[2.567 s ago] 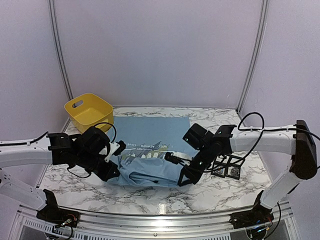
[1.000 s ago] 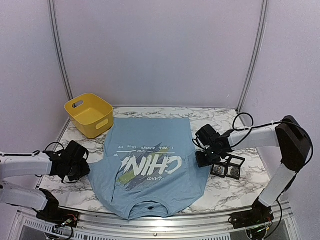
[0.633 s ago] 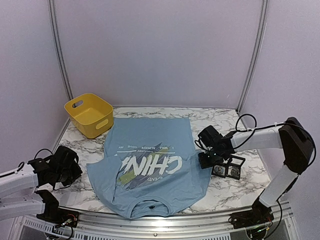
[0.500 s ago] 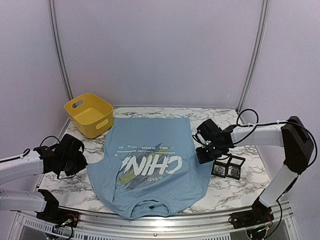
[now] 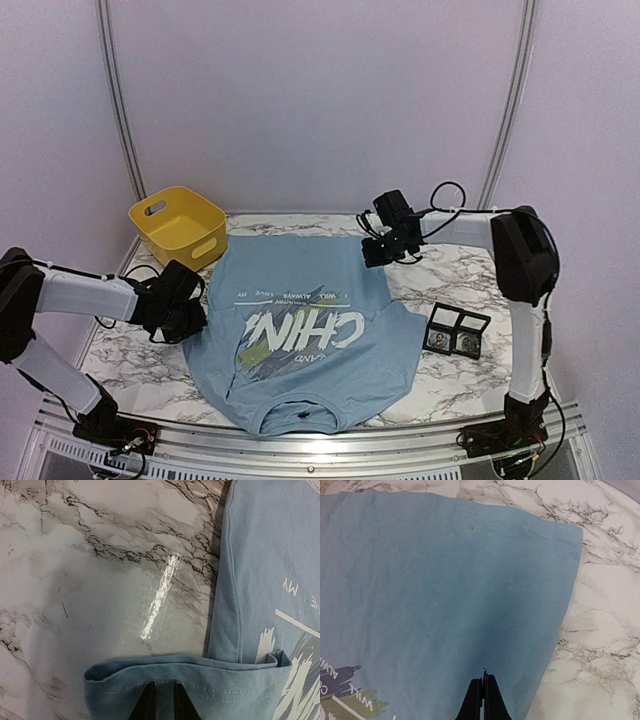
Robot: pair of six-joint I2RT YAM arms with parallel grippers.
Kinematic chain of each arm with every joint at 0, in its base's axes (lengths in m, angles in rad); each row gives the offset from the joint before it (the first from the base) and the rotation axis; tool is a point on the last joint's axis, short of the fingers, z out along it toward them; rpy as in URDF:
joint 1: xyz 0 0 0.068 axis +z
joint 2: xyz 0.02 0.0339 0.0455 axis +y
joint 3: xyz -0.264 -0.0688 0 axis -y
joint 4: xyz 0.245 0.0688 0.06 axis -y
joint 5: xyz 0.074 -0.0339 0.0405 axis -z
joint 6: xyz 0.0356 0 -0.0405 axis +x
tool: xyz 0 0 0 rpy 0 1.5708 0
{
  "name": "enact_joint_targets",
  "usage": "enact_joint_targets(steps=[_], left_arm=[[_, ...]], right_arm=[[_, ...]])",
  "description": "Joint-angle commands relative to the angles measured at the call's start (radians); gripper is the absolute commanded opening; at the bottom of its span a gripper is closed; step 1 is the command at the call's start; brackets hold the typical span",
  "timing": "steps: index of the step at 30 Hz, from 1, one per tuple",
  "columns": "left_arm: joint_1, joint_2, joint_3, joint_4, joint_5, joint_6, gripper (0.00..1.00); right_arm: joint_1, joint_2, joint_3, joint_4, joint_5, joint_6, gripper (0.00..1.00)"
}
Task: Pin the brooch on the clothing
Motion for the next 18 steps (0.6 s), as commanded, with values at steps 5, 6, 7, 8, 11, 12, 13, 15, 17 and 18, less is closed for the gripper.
enact_joint_targets(steps=[5, 6, 7, 8, 11, 12, 13, 15, 17, 18], left_arm=[[-0.008, -0.117, -0.189, -0.236, -0.047, -0.213, 0.14], [-0.012, -0.168, -0.209, -0.254, -0.054, -0.227, 0.14], [-0.015, -0.221, -0.225, -0.29, -0.066, -0.268, 0.14], [-0.015, -0.267, -0.24, -0.312, -0.069, -0.282, 0.14], [-0.02, -0.365, -0.282, -0.318, -0.06, -0.321, 0.13], [-0.02, -0.377, -0.286, -0.319, -0.061, -0.325, 0.13], [-0.02, -0.374, -0.285, -0.322, -0.064, -0.33, 0.13], [-0.02, -0.349, -0.269, -0.336, -0.065, -0.338, 0.13], [-0.02, -0.329, -0.258, -0.345, -0.066, -0.345, 0.13], [-0.02, -0.326, -0.254, -0.35, -0.068, -0.349, 0.12]], right_arm=[[-0.094, 0.305, 0.276, -0.053, 0.003, 0.013, 0.0], [-0.106, 0.316, 0.284, -0.055, 0.008, 0.018, 0.0], [-0.12, 0.324, 0.287, -0.054, 0.009, 0.023, 0.0], [-0.135, 0.329, 0.288, -0.05, 0.009, 0.029, 0.0], [-0.174, 0.342, 0.295, -0.038, 0.0, 0.032, 0.0], [-0.185, 0.346, 0.303, -0.037, -0.004, 0.023, 0.0], [-0.187, 0.352, 0.315, -0.039, -0.003, 0.015, 0.0], [-0.189, 0.365, 0.355, -0.052, -0.001, -0.004, 0.0], [-0.19, 0.385, 0.401, -0.07, -0.001, -0.018, 0.0], [-0.189, 0.396, 0.425, -0.081, 0.004, -0.023, 0.0]])
